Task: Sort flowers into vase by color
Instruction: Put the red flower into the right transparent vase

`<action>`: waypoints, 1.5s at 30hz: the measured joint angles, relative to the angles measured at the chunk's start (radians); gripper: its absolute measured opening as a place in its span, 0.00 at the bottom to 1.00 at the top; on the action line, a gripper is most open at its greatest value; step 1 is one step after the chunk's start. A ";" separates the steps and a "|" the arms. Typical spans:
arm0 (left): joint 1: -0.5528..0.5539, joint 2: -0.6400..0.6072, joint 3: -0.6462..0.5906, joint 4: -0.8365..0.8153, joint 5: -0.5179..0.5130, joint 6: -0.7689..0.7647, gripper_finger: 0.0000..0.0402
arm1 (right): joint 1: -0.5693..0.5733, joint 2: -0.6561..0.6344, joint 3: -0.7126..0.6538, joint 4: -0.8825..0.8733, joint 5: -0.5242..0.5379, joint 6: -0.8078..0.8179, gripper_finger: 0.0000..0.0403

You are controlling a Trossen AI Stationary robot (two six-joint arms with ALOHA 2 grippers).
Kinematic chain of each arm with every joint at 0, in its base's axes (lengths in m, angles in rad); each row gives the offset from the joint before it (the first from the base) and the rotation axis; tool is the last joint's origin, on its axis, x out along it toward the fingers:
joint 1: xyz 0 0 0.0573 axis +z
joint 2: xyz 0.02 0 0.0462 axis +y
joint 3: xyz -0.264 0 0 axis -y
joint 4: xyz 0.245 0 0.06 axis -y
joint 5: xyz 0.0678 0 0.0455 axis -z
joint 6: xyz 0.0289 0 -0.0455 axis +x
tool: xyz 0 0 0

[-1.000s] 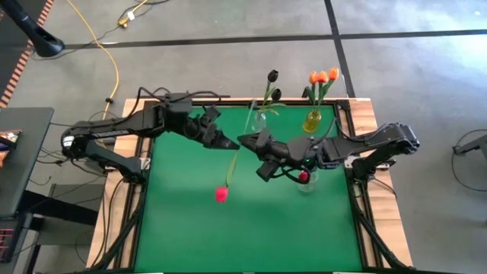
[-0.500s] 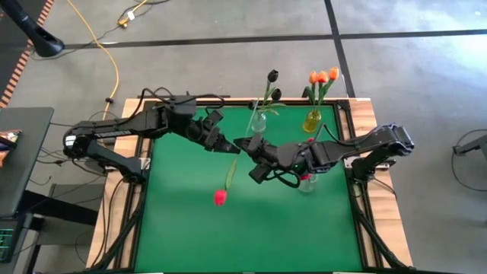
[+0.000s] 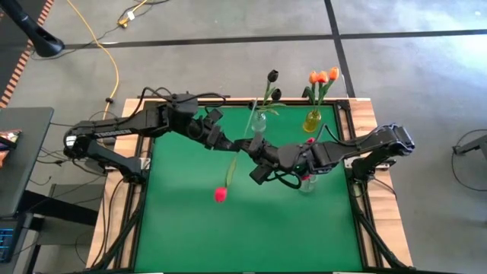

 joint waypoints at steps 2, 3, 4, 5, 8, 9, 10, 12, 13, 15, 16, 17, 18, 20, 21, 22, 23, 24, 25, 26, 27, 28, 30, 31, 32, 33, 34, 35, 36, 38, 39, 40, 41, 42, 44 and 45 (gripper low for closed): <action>0.000 0.000 0.000 0.001 -0.001 0.008 0.03 | 0.000 0.000 0.000 -0.001 0.001 0.019 0.24; 0.000 0.000 0.000 0.002 -0.002 0.008 0.04 | 0.000 0.000 0.000 -0.004 0.003 0.034 0.23; 0.000 0.000 0.000 0.005 -0.003 0.009 0.06 | 0.000 0.000 0.000 -0.006 0.006 0.045 0.20; 0.000 0.000 0.000 0.008 -0.003 0.013 0.08 | 0.000 0.000 0.000 -0.009 0.007 0.053 0.18; 0.000 0.000 0.000 0.020 -0.001 0.032 0.15 | 0.000 0.000 0.000 -0.010 0.008 0.062 0.09; 0.000 0.000 0.000 0.024 0.000 0.034 0.17 | 0.000 0.000 0.000 -0.011 0.009 0.063 0.07; 0.000 0.000 0.000 0.028 0.001 0.035 0.20 | 0.000 0.000 0.000 -0.011 0.011 0.065 0.06; 0.003 -0.001 0.000 0.031 0.013 0.048 0.25 | 0.000 0.000 0.000 -0.007 0.016 0.069 0.06; 0.010 -0.004 0.000 0.029 0.025 0.069 0.28 | 0.000 0.000 0.000 -0.007 0.021 0.071 0.06; 0.031 -0.014 0.000 0.028 0.051 0.107 0.33 | -0.001 0.000 0.000 -0.002 0.024 0.087 0.06; 0.047 -0.024 0.000 0.026 0.062 0.127 0.35 | -0.001 0.000 0.000 0.005 0.026 0.108 0.07; 0.066 -0.036 0.000 0.025 0.071 0.152 0.37 | -0.004 0.000 0.006 0.007 0.025 0.136 0.07; 0.085 -0.053 0.000 0.025 0.073 0.180 0.38 | -0.010 -0.001 0.017 0.002 0.024 0.167 0.07; 0.127 -0.089 0.000 0.028 0.045 0.237 0.40 | -0.020 -0.002 0.053 -0.038 -0.001 0.239 0.07; 0.148 -0.108 0.000 0.027 0.020 0.262 0.41 | -0.024 -0.002 0.078 -0.060 -0.008 0.279 0.07; 0.167 -0.127 0.000 0.021 -0.009 0.290 0.41 | -0.027 -0.002 0.107 -0.081 -0.015 0.330 0.07; 0.183 -0.146 0.000 0.016 -0.034 0.323 0.41 | -0.032 -0.002 0.139 -0.109 -0.028 0.387 0.07; 0.197 -0.165 0.000 0.007 -0.061 0.357 0.41 | -0.038 -0.003 0.177 -0.140 -0.046 0.453 0.07; 0.206 -0.183 0.000 -0.008 -0.085 0.391 0.41 | -0.045 -0.003 0.217 -0.170 -0.065 0.524 0.07; 0.214 -0.200 0.000 -0.026 -0.113 0.423 0.41 | -0.051 -0.003 0.259 -0.207 -0.090 0.593 0.07; 0.217 -0.218 0.000 -0.045 -0.142 0.453 0.41 | -0.059 -0.004 0.303 -0.255 -0.121 0.659 0.07; 0.218 -0.234 0.000 -0.070 -0.175 0.481 0.41 | -0.067 -0.005 0.349 -0.313 -0.153 0.724 0.07; 0.214 -0.262 0.000 -0.112 -0.239 0.530 0.41 | -0.072 -0.014 0.439 -0.446 -0.201 0.842 0.07; 0.208 -0.273 0.000 -0.135 -0.262 0.546 0.41 | -0.075 -0.021 0.478 -0.522 -0.222 0.898 0.07; 0.198 -0.282 0.000 -0.155 -0.281 0.560 0.41 | -0.076 -0.034 0.513 -0.587 -0.239 0.953 0.07; 0.187 -0.289 0.000 -0.168 -0.298 0.568 0.41 | -0.075 -0.054 0.540 -0.646 -0.252 1.010 0.07; 0.177 -0.294 0.000 -0.178 -0.316 0.575 0.41 | -0.075 -0.075 0.557 -0.697 -0.265 1.070 0.07; 0.164 -0.301 -0.006 -0.180 -0.332 0.583 0.41 | -0.075 -0.103 0.566 -0.735 -0.281 1.129 0.07; 0.151 -0.305 -0.008 -0.190 -0.350 0.592 0.41 | -0.075 -0.138 0.566 -0.775 -0.295 1.180 0.07; 0.124 -0.306 -0.008 -0.188 -0.389 0.613 0.41 | -0.068 -0.204 0.551 -0.843 -0.308 1.268 0.07; 0.111 -0.306 -0.008 -0.189 -0.406 0.617 0.41 | -0.061 -0.238 0.540 -0.868 -0.308 1.305 0.07; 0.102 -0.301 -0.008 -0.191 -0.417 0.624 0.41 | -0.051 -0.269 0.526 -0.893 -0.303 1.342 0.07; 0.092 -0.296 -0.008 -0.187 -0.428 0.631 0.41 | -0.039 -0.300 0.508 -0.908 -0.285 1.372 0.07; 0.084 -0.290 -0.008 -0.186 -0.433 0.638 0.41 | -0.025 -0.331 0.482 -0.913 -0.258 1.396 0.07; 0.074 -0.272 -0.009 -0.186 -0.438 0.646 0.41 | 0.013 -0.396 0.424 -0.913 -0.197 1.436 0.07; 0.069 -0.264 -0.009 -0.181 -0.437 0.650 0.41 | 0.033 -0.429 0.391 -0.911 -0.168 1.456 0.07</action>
